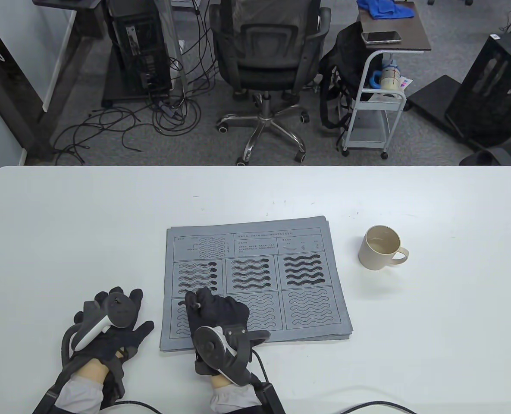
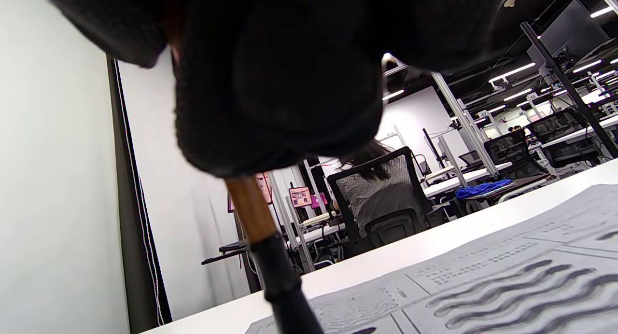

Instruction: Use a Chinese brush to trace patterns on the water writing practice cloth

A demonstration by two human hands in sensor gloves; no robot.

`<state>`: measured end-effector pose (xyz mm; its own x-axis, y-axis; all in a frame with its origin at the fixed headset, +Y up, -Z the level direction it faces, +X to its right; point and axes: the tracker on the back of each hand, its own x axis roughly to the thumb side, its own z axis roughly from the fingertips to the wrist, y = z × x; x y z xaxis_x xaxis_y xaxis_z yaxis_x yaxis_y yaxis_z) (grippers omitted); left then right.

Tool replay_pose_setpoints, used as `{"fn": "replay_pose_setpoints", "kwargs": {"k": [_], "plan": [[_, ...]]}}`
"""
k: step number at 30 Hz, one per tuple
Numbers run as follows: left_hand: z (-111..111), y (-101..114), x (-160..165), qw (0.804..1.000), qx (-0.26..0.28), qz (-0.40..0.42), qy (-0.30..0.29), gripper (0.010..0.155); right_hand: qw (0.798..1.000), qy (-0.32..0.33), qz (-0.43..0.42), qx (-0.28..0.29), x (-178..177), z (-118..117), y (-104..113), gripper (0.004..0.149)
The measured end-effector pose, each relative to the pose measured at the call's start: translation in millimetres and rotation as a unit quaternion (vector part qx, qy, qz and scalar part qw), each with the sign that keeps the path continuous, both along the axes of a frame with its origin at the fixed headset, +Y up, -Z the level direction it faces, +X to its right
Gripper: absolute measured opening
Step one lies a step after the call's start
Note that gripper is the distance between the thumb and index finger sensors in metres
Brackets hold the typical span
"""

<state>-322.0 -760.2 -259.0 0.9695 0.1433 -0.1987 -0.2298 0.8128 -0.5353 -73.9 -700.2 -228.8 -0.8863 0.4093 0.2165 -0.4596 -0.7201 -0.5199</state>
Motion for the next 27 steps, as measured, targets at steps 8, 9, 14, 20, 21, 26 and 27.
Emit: {"fn": "replay_pose_setpoints", "kwargs": {"k": [8, 9, 14, 20, 21, 26, 27], "plan": [[0.0, -0.2, -0.1, 1.0, 0.0, 0.0, 0.0, 0.078, 1.0, -0.008, 0.001, 0.001, 1.9, -0.1, 0.4, 0.038], [0.0, -0.2, 0.0, 1.0, -0.001, -0.001, 0.0, 0.078, 1.0, -0.009, 0.001, 0.001, 2.1, -0.1, 0.5, 0.038], [0.0, -0.4, 0.0, 1.0, -0.001, -0.001, 0.0, 0.078, 1.0, -0.012, 0.002, 0.001, 3.2, -0.3, 0.7, 0.038], [-0.1, -0.5, -0.2, 1.0, -0.002, -0.001, 0.0, 0.078, 1.0, -0.017, 0.004, 0.001, 4.4, -0.5, 1.1, 0.039], [0.0, -0.5, -0.1, 1.0, -0.002, -0.001, 0.0, 0.078, 1.0, -0.018, 0.005, 0.001, 4.6, -0.5, 1.1, 0.038], [-0.2, -0.5, -0.3, 1.0, -0.002, -0.001, 0.0, 0.078, 1.0, -0.022, 0.006, 0.001, 5.4, -0.8, 1.2, 0.039], [-0.2, -0.5, -0.3, 1.0, -0.002, -0.001, 0.001, 0.078, 1.0, -0.023, 0.008, 0.001, 5.5, -0.7, 1.3, 0.038]]}}
